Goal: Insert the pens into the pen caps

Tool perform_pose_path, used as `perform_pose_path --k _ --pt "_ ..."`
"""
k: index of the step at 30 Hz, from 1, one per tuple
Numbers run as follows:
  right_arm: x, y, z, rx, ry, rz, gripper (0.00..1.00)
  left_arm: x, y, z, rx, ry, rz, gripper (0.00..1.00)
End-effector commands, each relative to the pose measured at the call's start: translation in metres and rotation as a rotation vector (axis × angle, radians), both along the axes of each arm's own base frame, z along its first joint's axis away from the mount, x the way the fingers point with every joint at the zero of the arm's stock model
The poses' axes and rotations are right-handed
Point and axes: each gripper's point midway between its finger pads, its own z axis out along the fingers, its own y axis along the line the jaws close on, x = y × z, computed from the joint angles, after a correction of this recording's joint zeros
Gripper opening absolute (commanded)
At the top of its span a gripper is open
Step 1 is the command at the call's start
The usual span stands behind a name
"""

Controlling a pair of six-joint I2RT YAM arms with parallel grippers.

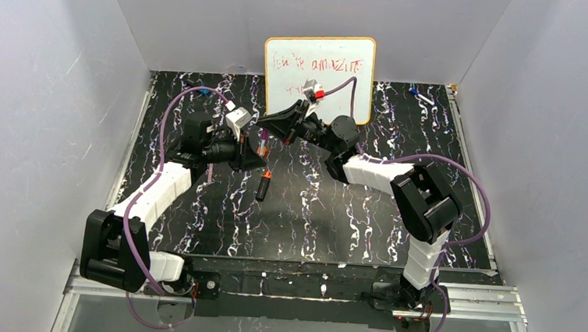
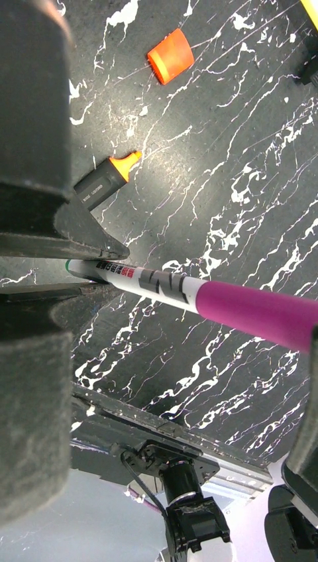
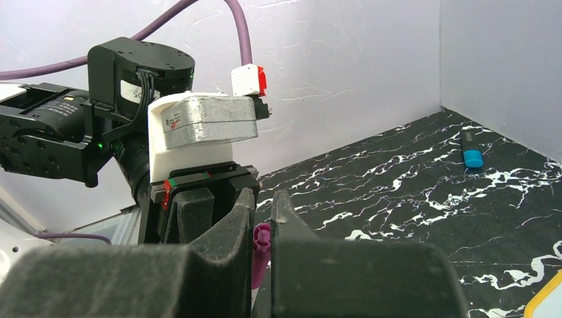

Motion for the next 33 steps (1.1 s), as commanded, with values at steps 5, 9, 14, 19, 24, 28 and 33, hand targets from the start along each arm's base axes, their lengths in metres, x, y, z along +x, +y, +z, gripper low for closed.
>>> perform_pose_path --k 5,9,14,19,24,28,33 --pt "-0.085 0.024 -0.109 -0.252 0.229 0.333 0.01 0.048 0.011 0.116 -0.067 -0.417 0.105 0.00" --pt "-0.087 0.025 -0.116 -0.259 0.242 0.337 0.01 0.049 0.014 0.120 -0.070 -0.432 0.118 0.00" --pt "-0.090 0.025 -0.123 -0.260 0.259 0.352 0.01 0.049 0.015 0.125 -0.074 -0.447 0.122 0.00" --pt "-0.091 0.026 -0.130 -0.267 0.272 0.359 0.01 0.049 0.016 0.130 -0.078 -0.461 0.125 0.00" --pt "-0.091 0.026 -0.132 -0.270 0.279 0.362 0.01 0.049 0.016 0.130 -0.077 -0.458 0.126 0.00" --pt "-0.084 0.028 -0.118 -0.246 0.259 0.353 0.01 0.044 0.016 0.114 -0.069 -0.411 0.116 0.00" --pt "-0.054 0.036 -0.081 -0.205 0.205 0.343 0.01 0.030 0.017 0.092 -0.053 -0.348 0.102 0.00"
